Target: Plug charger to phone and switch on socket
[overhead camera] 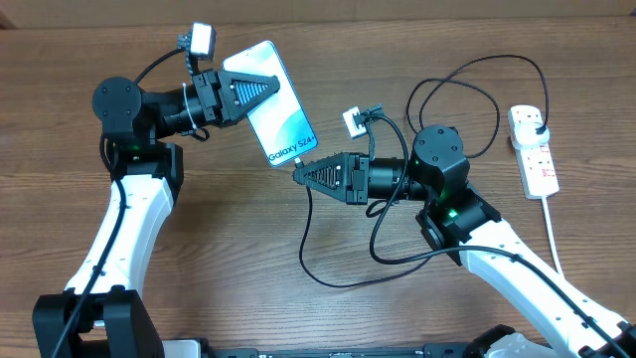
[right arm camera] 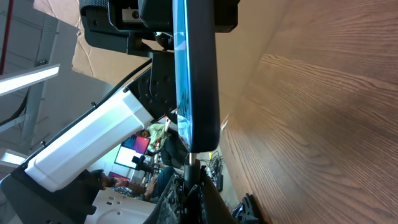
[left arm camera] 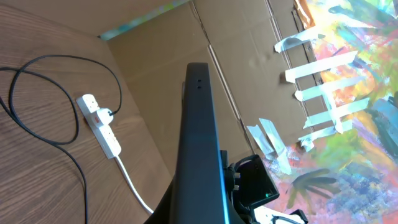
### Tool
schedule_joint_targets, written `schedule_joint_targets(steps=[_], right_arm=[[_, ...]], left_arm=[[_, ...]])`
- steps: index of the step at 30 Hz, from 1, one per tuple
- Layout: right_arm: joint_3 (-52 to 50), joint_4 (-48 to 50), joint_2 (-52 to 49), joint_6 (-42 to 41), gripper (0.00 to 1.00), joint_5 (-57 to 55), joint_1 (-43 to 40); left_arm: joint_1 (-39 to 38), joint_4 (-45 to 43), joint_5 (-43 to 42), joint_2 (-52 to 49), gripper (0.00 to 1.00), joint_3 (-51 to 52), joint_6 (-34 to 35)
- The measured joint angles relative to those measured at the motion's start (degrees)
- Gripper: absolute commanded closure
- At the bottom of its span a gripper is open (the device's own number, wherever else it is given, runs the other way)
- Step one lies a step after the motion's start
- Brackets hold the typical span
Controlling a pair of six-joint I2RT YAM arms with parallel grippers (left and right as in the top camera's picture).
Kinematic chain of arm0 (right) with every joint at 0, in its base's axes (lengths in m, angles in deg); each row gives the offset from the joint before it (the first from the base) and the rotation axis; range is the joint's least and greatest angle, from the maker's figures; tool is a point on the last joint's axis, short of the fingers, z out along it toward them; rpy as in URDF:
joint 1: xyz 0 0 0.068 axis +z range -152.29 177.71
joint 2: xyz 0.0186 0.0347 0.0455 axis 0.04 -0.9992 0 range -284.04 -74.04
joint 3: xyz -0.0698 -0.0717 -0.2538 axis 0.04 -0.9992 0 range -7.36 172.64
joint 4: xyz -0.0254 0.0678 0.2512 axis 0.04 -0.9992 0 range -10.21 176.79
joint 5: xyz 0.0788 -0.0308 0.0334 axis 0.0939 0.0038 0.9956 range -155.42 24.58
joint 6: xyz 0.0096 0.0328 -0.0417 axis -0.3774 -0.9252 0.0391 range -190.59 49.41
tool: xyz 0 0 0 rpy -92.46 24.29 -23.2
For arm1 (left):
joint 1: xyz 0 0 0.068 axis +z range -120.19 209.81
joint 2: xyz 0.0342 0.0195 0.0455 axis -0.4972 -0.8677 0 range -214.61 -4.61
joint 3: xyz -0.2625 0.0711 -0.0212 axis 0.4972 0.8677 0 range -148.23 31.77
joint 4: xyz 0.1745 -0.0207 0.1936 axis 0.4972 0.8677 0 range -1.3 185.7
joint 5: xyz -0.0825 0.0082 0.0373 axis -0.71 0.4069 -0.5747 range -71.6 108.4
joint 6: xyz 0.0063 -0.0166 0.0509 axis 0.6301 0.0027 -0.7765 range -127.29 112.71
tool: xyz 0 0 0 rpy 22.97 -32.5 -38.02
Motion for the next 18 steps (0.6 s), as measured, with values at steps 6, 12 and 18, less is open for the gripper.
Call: schedule_joint_targets(steps=[6,12,18], right_arm=[[0.0,0.0,0.0,0.0,0.96,0.0,0.0],[0.0,0.0,0.0,0.0,0.96,0.0,0.0],[0.0,0.0,0.0,0.0,0.96,0.0,0.0]], left_arm=[[0.0,0.0,0.0,0.0,0.96,0.0,0.0],[0.0,0.0,-0.2,0.0,0.95,0.0,0.0],[0.0,0.0,-0.7,0.0,0.96,0.0,0.0]])
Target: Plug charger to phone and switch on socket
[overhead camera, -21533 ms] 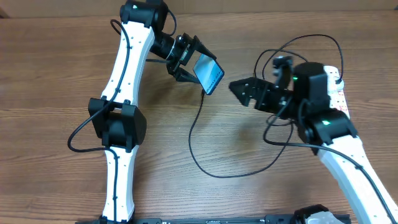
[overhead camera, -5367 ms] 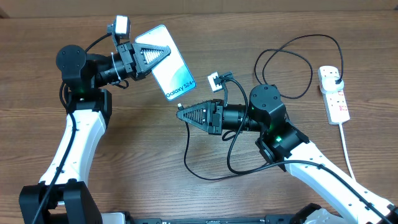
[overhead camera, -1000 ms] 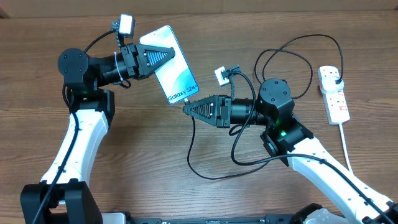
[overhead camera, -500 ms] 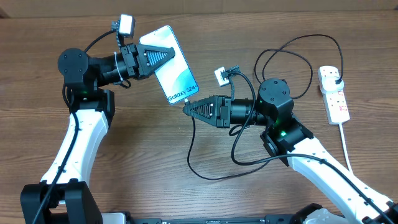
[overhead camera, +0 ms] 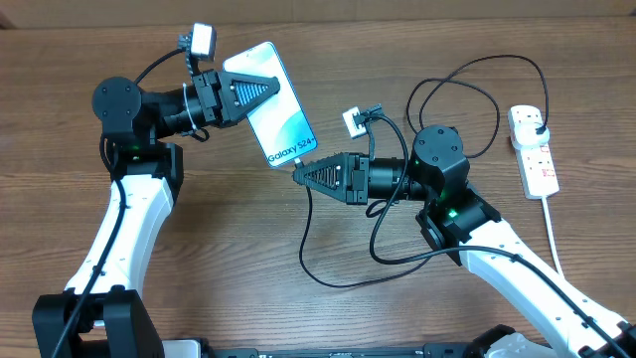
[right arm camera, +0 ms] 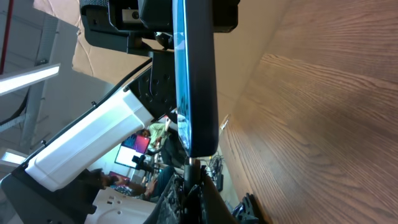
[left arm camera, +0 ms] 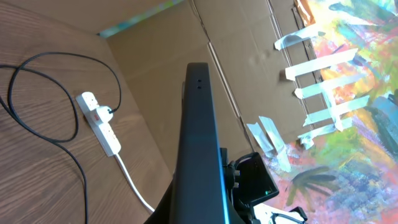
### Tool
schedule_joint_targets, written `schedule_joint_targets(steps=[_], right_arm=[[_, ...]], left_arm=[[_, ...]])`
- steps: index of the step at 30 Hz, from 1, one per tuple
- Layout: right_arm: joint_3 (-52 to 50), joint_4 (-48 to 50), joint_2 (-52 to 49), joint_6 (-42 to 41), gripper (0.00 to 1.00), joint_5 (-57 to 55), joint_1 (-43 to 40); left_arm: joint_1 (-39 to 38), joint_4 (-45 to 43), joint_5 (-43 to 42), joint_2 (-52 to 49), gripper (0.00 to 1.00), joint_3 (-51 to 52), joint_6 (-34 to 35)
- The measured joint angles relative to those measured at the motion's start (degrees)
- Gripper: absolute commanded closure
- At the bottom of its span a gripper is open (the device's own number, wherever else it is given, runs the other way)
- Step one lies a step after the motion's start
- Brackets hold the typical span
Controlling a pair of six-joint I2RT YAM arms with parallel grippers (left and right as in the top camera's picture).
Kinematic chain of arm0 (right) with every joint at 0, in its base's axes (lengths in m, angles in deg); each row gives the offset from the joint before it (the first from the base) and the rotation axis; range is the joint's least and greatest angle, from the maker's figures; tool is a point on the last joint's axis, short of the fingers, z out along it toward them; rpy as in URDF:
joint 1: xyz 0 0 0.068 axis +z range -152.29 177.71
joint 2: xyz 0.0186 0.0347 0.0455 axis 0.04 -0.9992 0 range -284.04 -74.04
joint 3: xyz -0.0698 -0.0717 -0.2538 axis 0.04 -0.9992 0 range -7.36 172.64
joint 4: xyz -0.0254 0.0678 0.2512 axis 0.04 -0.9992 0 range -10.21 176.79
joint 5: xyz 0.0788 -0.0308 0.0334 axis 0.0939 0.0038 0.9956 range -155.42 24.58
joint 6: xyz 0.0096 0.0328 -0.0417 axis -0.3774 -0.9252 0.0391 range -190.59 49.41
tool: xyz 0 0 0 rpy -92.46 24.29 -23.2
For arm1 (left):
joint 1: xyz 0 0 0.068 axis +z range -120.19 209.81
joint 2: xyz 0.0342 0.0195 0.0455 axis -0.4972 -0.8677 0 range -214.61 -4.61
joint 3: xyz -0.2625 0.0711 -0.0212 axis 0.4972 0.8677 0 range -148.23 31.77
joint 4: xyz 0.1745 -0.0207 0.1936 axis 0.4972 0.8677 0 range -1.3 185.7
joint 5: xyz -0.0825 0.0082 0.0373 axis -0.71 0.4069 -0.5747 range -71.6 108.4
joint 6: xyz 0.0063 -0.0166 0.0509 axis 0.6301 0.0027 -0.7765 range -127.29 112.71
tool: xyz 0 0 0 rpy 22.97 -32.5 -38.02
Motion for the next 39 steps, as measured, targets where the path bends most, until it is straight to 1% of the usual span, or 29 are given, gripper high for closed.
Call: schedule_joint_targets(steps=[33,39], right_arm=[[0.0,-0.2,0.0,-0.1,0.96,1.1,0.0],[0.0,-0.1,0.0,-0.1,0.96,1.7,-1.0]], left_arm=[[-1.4,0.0,0.6,0.0,0.96,0.0,0.0],[-1.4,0.0,1.0,0.0,0.95,0.0,0.0]])
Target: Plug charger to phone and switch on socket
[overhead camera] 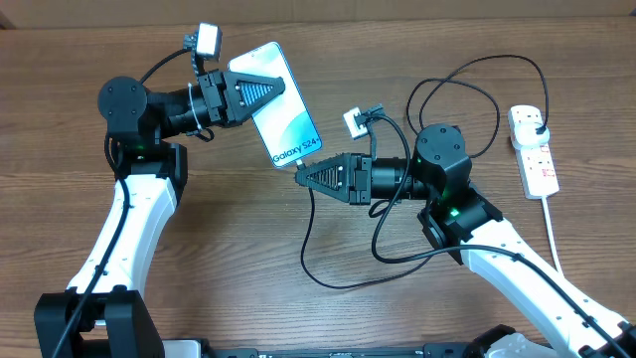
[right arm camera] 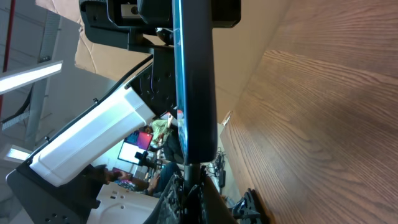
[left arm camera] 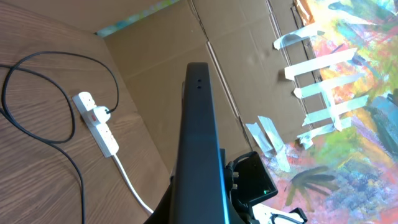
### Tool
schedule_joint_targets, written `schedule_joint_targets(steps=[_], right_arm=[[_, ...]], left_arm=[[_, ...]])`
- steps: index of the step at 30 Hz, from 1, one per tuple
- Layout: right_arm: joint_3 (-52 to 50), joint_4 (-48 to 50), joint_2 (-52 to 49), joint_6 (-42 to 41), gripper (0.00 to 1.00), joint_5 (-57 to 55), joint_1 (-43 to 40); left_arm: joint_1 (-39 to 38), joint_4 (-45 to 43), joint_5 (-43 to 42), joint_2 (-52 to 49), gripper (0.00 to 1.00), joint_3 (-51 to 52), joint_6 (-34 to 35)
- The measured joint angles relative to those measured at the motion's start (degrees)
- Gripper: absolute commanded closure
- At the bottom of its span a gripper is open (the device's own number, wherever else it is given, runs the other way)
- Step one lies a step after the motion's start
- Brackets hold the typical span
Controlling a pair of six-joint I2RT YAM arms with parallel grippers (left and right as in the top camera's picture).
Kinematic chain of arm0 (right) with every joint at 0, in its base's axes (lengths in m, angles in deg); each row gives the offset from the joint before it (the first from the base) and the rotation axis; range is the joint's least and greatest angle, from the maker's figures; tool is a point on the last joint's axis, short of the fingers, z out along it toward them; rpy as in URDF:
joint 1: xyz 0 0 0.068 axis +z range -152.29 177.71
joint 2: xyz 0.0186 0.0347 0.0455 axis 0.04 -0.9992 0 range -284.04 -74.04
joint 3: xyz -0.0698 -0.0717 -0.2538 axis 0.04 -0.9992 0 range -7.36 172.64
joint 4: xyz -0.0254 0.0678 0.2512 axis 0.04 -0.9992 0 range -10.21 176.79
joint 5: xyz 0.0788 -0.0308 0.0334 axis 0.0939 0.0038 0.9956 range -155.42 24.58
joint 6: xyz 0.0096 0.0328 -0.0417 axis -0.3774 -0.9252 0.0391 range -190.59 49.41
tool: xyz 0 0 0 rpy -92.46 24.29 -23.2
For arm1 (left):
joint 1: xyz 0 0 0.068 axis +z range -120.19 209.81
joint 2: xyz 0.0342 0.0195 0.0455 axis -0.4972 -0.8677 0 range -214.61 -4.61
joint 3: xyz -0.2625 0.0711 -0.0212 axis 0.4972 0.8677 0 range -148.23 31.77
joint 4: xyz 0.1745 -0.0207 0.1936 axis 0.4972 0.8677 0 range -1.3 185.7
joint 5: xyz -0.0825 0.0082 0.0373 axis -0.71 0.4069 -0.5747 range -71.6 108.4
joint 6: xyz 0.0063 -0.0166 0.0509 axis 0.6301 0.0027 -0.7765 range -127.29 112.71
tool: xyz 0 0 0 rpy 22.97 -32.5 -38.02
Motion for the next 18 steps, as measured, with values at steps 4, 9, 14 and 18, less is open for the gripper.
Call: schedule_joint_targets(steps=[4,9,14,18], right_arm=[[0.0,0.1,0.0,0.0,0.96,0.1,-0.1],[-0.1,0.7,0.0,-0.1,0.96,0.3,-0.3],[-0.1,1.0,0.0,-0.1,0.96,0.4,-0.5],[-0.1,1.0,0.0,-0.1,0.96,0.4,-0.5]], left_arm=[[0.0,0.0,0.0,0.0,0.96,0.0,0.0],[0.0,0.0,0.2,0.0,0.96,0.0,0.0],[0.0,0.0,0.3,0.0,0.96,0.0,0.0],[0.0,0.0,0.4,0.0,0.95,0.0,0.0]])
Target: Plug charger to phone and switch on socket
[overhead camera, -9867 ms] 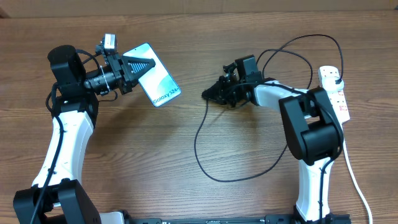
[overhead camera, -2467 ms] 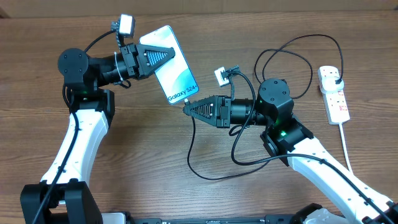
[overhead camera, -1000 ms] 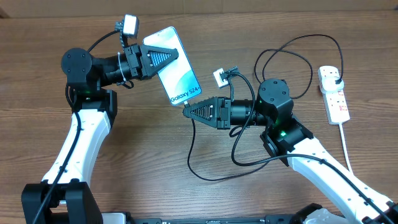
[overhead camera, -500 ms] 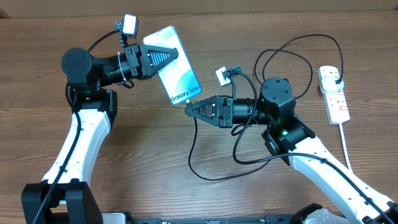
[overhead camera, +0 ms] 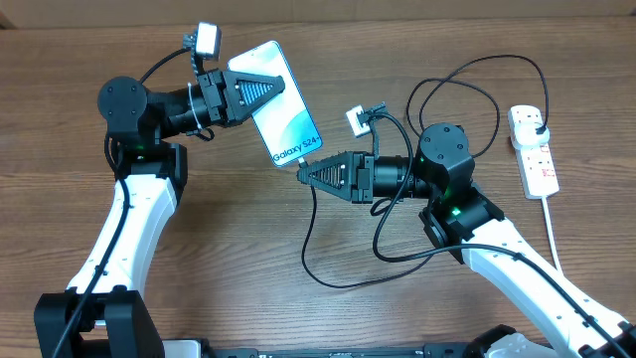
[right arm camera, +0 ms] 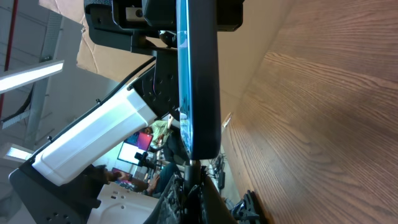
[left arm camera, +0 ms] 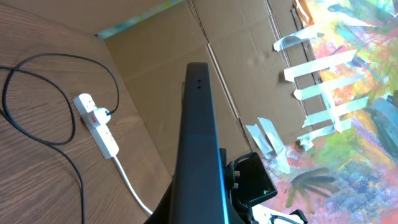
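Observation:
My left gripper (overhead camera: 260, 91) is shut on the upper half of a Galaxy phone (overhead camera: 283, 124), held above the table with its lit screen up. In the left wrist view the phone (left arm camera: 199, 143) shows edge-on. My right gripper (overhead camera: 304, 174) is shut on the black charger plug (right arm camera: 193, 167), which meets the phone's (right arm camera: 199, 74) bottom edge. The black cable (overhead camera: 343, 278) loops across the table to the white socket strip (overhead camera: 533, 149) at the right, where a plug sits in it.
A white cord (overhead camera: 555, 244) runs from the strip toward the table's front edge. The wooden table (overhead camera: 229, 268) carries the cable loops at centre and upper right. Cardboard walls (left arm camera: 186, 56) stand behind the table.
My right gripper with the plug has shifted slightly right along with the arm. The phone in my left gripper stays put, and the plug still meets its bottom edge.
At first my left gripper held the phone up and my right gripper held the plug against its bottom edge. Later both had shifted slightly right and up. Now the plug is still at the phone's port, with both grips unchanged.

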### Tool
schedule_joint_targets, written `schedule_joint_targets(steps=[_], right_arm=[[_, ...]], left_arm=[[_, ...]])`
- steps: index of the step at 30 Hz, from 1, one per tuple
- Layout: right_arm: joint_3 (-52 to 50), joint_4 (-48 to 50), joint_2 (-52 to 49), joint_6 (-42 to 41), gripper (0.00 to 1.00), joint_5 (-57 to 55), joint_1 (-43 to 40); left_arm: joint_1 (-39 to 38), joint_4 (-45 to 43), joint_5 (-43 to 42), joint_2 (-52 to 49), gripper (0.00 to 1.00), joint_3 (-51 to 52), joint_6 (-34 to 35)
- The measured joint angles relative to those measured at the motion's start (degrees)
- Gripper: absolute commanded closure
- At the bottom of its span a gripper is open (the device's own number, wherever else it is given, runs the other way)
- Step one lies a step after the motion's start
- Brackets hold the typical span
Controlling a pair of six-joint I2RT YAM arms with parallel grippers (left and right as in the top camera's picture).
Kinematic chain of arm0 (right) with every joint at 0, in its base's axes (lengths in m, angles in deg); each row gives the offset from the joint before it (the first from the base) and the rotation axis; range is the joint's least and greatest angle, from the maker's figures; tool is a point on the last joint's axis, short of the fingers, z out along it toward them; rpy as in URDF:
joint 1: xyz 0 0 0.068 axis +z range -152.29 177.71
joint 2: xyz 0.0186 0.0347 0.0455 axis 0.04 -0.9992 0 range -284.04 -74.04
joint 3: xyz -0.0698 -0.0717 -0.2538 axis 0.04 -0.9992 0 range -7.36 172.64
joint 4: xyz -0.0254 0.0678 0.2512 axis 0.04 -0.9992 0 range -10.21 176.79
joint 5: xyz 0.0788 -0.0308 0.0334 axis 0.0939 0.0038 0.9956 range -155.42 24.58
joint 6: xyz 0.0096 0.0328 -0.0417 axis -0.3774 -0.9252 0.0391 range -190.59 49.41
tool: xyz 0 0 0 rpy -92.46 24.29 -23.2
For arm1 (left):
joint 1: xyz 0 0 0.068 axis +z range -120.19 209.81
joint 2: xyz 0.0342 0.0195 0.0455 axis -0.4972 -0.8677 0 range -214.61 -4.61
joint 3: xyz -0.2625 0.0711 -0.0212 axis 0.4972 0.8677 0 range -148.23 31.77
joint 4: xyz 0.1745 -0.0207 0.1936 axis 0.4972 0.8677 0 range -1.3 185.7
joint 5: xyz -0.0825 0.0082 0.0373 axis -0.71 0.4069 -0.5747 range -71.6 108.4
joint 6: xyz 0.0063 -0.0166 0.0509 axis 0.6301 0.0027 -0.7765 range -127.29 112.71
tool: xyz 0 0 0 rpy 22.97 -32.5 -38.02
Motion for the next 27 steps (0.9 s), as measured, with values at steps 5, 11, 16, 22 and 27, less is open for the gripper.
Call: schedule_joint_targets(steps=[5,11,16,22,27], right_arm=[[0.0,0.1,0.0,0.0,0.96,0.0,0.0],[-0.1,0.3,0.0,0.0,0.96,0.0,0.0],[-0.2,0.7,0.0,0.0,0.96,0.0,0.0],[-0.2,0.7,0.0,0.0,0.96,0.1,0.0],[-0.2,0.7,0.0,-0.2,0.96,0.7,-0.7]], left_arm=[[0.0,0.0,0.0,0.0,0.95,0.0,0.0],[0.0,0.0,0.0,0.0,0.96,0.0,0.0],[0.0,0.0,-0.1,0.0,0.96,0.0,0.0],[0.0,0.0,-0.2,0.0,0.96,0.0,0.0],[-0.1,0.0,0.0,0.0,0.96,0.0,0.0]])
